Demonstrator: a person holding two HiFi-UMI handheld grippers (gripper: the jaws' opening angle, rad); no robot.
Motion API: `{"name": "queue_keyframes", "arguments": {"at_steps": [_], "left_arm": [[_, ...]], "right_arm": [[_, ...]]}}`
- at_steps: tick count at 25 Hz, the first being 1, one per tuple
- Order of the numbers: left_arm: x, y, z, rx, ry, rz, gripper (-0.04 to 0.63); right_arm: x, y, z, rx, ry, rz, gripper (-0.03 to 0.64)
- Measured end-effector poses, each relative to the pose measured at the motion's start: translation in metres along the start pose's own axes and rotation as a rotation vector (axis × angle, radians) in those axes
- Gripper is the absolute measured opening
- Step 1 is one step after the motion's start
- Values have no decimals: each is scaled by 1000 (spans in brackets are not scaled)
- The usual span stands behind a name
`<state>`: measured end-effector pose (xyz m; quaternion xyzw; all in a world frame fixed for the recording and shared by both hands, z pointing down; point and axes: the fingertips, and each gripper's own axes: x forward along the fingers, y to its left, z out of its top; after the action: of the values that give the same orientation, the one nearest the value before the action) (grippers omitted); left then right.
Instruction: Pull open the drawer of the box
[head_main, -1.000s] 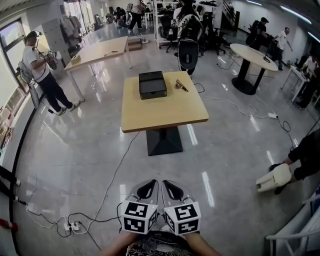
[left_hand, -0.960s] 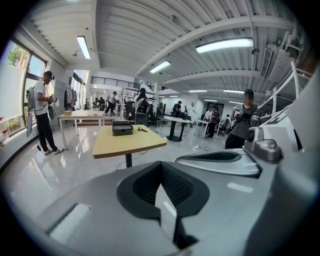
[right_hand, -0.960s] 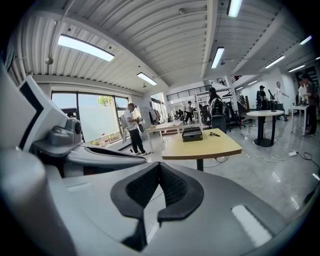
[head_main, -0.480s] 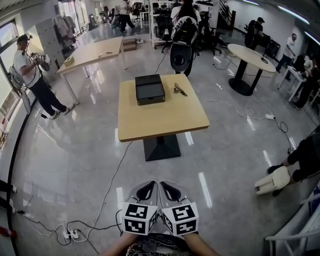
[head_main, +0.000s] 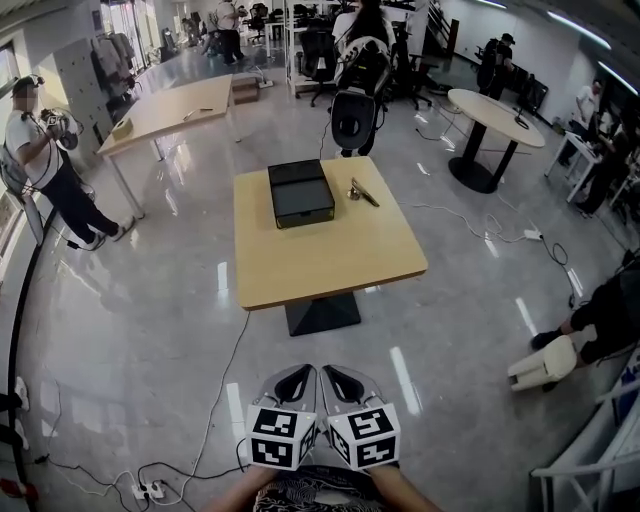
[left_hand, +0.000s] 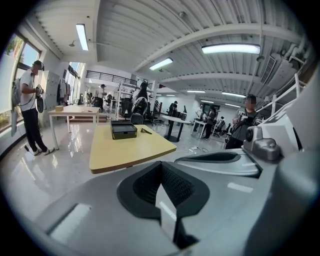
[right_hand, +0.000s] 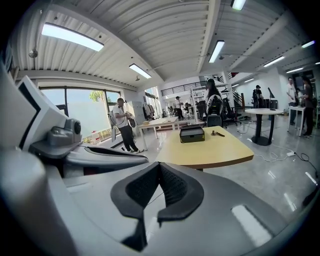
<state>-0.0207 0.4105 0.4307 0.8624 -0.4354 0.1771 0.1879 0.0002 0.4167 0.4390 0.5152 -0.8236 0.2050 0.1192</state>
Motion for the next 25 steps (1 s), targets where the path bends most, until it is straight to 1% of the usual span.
{"name": "queue_keyframes", "arguments": {"at_steps": [2,4,8,10,15,20,25], "left_arm": [[10,27,14,-4,-1,-22,10],[18,56,30,9,1,-31,11],[18,126,53,17,-4,-43,12],[16,153,63,17,-8,-47,12],[44,190,72,26,-13,-44,11],[49,247,102,18,-12,-54,11],[81,255,116,15,-11,-47,11]], "right_arm": [[29,6,12,6,23,16,5],[57,14,27,7,37,23,5],[116,44,57,-28,32,-6,5],[138,56,69,-37,34,-16,5],[183,43,78,-39,37,-29,5],[232,64,114,-49,41,-39,5],[255,38,126,-47,44,-39,5]]}}
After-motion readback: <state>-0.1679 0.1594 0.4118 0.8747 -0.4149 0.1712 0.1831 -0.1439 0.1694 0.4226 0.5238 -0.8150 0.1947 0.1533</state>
